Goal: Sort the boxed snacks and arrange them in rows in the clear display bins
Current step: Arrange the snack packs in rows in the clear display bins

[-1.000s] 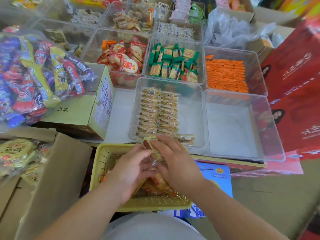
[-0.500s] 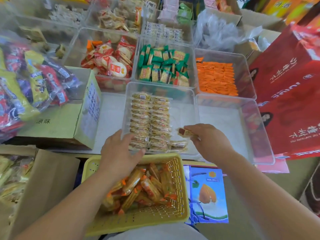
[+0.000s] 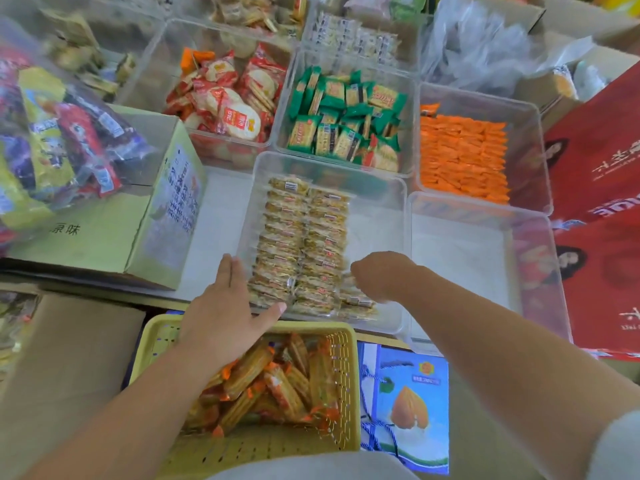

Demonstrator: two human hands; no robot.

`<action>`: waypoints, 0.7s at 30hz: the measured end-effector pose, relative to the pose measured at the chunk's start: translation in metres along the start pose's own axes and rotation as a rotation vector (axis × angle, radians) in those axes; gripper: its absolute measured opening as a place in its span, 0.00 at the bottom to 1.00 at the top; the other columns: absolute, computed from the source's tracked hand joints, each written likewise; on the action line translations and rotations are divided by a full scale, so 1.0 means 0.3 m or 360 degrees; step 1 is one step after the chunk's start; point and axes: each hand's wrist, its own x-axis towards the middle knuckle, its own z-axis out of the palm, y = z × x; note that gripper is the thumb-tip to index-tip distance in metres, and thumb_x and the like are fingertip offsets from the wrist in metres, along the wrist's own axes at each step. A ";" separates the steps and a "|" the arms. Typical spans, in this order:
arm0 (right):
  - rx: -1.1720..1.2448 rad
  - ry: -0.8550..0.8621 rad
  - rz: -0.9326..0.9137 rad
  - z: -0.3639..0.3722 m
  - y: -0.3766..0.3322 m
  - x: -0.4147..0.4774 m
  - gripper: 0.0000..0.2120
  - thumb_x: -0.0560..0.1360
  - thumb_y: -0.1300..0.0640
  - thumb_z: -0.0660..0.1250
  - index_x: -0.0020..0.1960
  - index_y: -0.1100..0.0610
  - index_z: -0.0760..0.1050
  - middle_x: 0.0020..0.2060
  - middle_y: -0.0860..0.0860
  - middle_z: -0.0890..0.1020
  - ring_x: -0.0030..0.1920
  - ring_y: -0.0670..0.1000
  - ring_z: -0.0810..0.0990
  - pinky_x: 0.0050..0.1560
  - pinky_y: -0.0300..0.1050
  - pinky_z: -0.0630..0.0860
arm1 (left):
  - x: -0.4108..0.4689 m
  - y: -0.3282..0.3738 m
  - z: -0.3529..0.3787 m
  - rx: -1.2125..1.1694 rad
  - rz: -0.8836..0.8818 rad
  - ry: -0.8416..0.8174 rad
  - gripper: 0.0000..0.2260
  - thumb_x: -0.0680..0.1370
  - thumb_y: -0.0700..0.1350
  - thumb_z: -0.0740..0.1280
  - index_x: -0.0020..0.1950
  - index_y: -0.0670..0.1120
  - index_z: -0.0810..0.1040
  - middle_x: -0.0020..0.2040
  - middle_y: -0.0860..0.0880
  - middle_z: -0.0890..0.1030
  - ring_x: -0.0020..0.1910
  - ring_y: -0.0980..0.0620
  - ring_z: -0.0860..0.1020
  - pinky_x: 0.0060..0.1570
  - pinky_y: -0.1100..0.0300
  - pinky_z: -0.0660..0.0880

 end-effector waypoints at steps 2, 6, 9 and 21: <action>0.0124 -0.0090 -0.0030 0.016 0.003 0.040 0.12 0.80 0.64 0.62 0.63 0.59 0.76 0.48 0.52 0.79 0.49 0.53 0.78 0.49 0.46 0.77 | 0.000 0.001 0.000 0.0010 -0.0008 -0.0012 0.55 0.70 0.82 0.46 0.84 0.45 0.37 0.85 0.49 0.39 0.76 0.44 0.69 0.62 0.50 0.77; 0.0239 -0.0229 -0.0068 0.052 -0.006 0.076 0.12 0.83 0.64 0.59 0.63 0.63 0.77 0.58 0.56 0.80 0.57 0.55 0.80 0.56 0.44 0.77 | -0.008 0.004 -0.010 0.0081 0.0002 -0.0010 0.56 0.67 0.82 0.40 0.83 0.45 0.37 0.85 0.48 0.38 0.75 0.46 0.71 0.61 0.52 0.78; 0.0380 -0.0290 -0.0012 0.067 -0.020 0.099 0.13 0.83 0.65 0.58 0.63 0.63 0.78 0.59 0.57 0.80 0.58 0.54 0.79 0.60 0.45 0.76 | -0.008 0.008 -0.014 0.0098 0.0005 -0.0026 0.57 0.65 0.82 0.37 0.83 0.45 0.37 0.85 0.48 0.38 0.75 0.46 0.71 0.60 0.52 0.78; 0.0862 -0.0344 0.0017 0.085 -0.029 0.120 0.28 0.83 0.41 0.47 0.76 0.55 0.66 0.72 0.57 0.72 0.69 0.58 0.72 0.65 0.53 0.66 | -0.010 0.011 -0.024 0.0104 0.0031 -0.0060 0.57 0.66 0.81 0.37 0.83 0.43 0.36 0.85 0.47 0.38 0.74 0.46 0.72 0.58 0.52 0.79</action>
